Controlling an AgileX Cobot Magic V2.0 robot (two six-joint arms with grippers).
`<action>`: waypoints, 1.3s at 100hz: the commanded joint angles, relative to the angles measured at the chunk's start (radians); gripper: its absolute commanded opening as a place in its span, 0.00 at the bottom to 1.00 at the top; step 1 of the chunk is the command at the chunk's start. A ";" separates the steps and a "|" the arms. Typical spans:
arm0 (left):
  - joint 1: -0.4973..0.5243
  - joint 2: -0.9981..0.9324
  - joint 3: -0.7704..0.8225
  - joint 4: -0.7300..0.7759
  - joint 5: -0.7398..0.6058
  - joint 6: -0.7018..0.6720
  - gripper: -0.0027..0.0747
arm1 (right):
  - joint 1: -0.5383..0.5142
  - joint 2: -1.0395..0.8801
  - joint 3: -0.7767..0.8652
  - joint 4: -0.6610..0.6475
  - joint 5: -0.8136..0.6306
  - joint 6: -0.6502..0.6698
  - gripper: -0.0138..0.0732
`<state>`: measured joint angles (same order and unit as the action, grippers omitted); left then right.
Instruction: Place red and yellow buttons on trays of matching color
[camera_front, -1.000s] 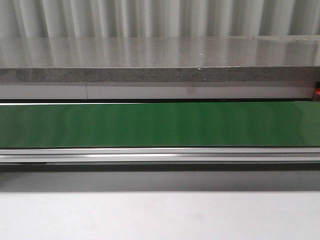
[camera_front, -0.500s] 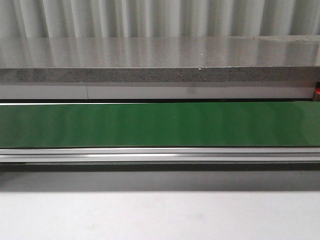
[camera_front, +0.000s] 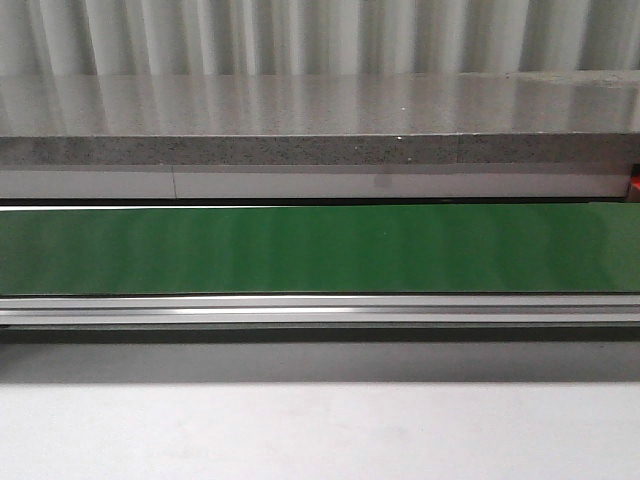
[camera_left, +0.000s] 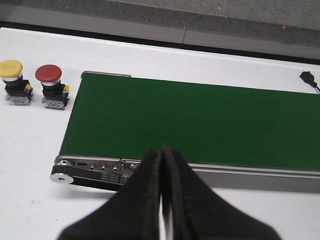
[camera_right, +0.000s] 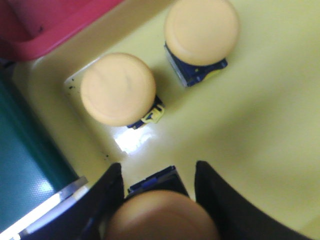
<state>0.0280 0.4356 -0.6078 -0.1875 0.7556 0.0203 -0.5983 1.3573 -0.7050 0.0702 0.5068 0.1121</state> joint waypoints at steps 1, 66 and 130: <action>-0.008 0.006 -0.025 -0.018 -0.066 0.001 0.01 | -0.006 0.025 -0.021 -0.005 -0.050 0.014 0.26; -0.008 0.006 -0.025 -0.018 -0.066 0.001 0.01 | -0.006 0.108 -0.023 0.001 -0.054 0.017 0.72; -0.008 0.006 -0.025 -0.018 -0.066 0.001 0.01 | 0.068 -0.218 -0.090 0.034 0.070 0.015 0.84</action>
<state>0.0280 0.4356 -0.6078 -0.1875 0.7556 0.0203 -0.5689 1.2116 -0.7632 0.0891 0.5968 0.1272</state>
